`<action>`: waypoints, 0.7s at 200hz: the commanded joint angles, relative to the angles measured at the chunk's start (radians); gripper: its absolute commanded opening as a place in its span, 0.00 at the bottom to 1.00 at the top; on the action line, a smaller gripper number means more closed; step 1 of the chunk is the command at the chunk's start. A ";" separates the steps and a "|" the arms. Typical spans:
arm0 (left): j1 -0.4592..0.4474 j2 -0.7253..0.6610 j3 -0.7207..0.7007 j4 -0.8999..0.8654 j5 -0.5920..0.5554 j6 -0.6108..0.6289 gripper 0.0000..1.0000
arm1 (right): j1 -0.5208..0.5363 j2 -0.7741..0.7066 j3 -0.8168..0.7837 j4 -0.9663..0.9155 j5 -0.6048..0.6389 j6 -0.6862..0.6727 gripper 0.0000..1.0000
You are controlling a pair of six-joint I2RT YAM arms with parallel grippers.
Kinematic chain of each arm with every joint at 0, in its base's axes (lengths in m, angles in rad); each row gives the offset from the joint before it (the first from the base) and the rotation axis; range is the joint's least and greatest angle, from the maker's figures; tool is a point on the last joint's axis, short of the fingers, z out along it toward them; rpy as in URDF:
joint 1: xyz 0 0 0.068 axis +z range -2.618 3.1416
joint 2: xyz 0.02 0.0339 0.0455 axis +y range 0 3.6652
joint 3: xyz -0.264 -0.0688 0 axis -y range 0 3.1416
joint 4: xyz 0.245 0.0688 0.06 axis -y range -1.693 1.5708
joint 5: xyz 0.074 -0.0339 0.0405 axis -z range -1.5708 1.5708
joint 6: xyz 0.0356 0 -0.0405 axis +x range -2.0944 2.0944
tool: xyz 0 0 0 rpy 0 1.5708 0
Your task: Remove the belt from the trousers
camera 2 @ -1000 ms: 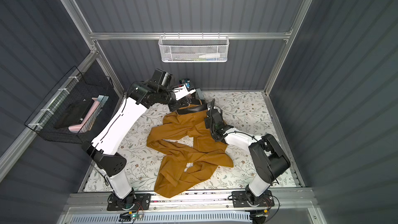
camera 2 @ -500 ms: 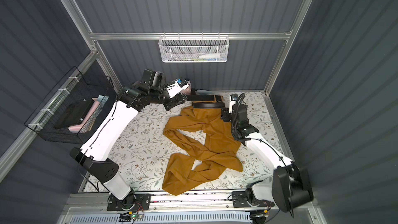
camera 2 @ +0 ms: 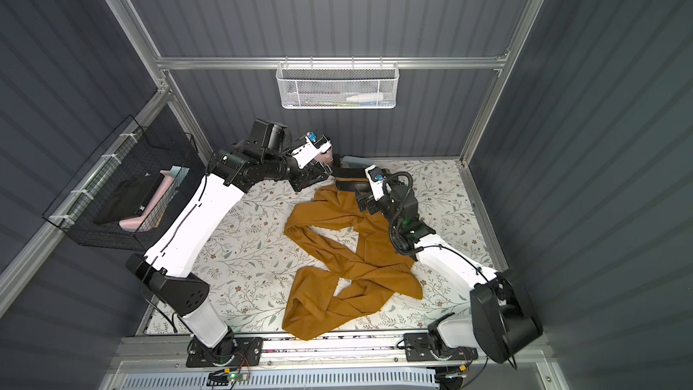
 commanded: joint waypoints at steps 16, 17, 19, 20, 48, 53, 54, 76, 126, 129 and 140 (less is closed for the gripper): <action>0.010 -0.142 -0.027 -0.004 0.049 -0.058 0.00 | 0.003 0.105 0.111 0.147 0.230 -0.105 0.98; 0.010 -0.145 -0.032 -0.004 0.049 -0.060 0.00 | 0.003 0.108 0.113 0.152 0.235 -0.107 0.98; 0.010 -0.150 -0.037 -0.005 0.052 -0.062 0.00 | 0.002 0.114 0.115 0.160 0.242 -0.112 0.98; 0.010 -0.154 -0.037 -0.006 0.053 -0.064 0.00 | 0.002 0.117 0.116 0.164 0.246 -0.115 0.98; 0.010 -0.244 -0.123 -0.016 0.072 -0.109 0.00 | 0.003 0.185 0.160 0.194 0.266 -0.192 0.94; 0.010 -0.260 -0.143 -0.015 0.073 -0.120 0.00 | 0.003 0.193 0.166 0.198 0.263 -0.197 0.92; 0.011 -0.263 -0.147 -0.014 0.073 -0.122 0.00 | 0.003 0.195 0.167 0.199 0.263 -0.197 0.92; 0.017 -0.330 -0.244 -0.001 0.082 -0.161 0.00 | 0.003 0.205 0.170 0.247 0.240 -0.209 0.71; 0.118 -0.260 -0.419 -0.030 0.081 -0.201 0.00 | 0.004 0.109 0.125 0.318 0.184 -0.179 0.00; 0.121 -0.244 -0.421 -0.034 0.079 -0.198 0.00 | 0.003 0.102 0.120 0.316 0.184 -0.178 0.00; 0.125 -0.186 -0.427 -0.048 0.074 -0.183 0.00 | 0.005 0.078 0.097 0.313 0.185 -0.172 0.00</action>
